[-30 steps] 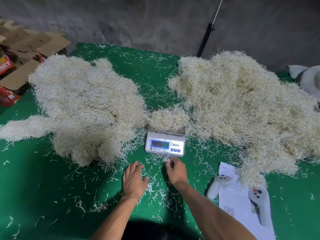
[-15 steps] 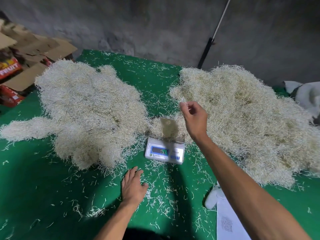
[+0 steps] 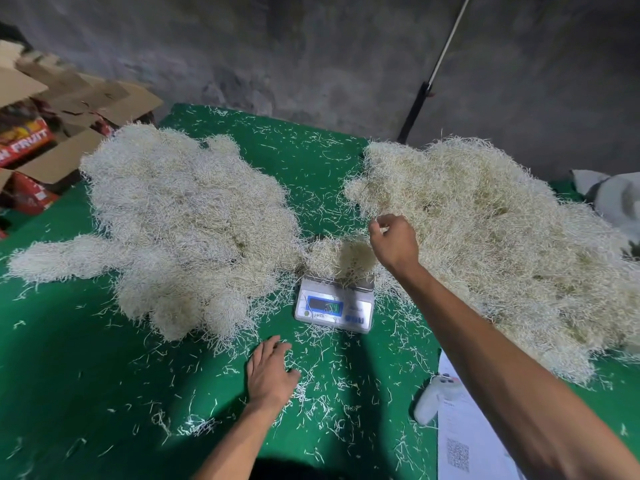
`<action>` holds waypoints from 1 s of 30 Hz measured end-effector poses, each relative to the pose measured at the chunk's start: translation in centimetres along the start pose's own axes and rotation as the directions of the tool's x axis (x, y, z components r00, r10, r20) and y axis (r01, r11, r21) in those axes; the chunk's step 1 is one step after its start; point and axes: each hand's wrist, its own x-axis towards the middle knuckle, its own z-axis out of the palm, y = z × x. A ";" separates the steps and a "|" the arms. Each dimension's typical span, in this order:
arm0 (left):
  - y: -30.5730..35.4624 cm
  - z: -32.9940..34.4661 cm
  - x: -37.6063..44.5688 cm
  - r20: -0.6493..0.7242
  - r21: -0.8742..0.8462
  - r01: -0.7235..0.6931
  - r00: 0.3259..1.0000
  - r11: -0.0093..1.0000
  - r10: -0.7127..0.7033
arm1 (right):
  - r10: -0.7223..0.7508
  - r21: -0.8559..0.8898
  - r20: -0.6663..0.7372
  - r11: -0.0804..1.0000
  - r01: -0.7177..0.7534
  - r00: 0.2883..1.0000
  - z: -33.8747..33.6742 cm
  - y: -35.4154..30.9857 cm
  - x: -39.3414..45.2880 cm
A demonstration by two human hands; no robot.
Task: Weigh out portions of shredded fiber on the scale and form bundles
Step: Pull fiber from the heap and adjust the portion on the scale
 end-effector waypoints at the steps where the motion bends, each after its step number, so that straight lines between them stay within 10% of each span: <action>1: 0.0 0.0 0.0 0.001 0.000 0.000 1.000 1.000 0.000 | 0.000 0.009 0.005 1.000 0.000 1.000 0.0 0.0 0.0; 30: 0.1 -0.4 -0.2 -0.014 0.040 -0.029 0.999 0.999 0.029 | -0.008 0.139 -0.040 0.990 0.014 0.999 -1.7 -1.8 1.7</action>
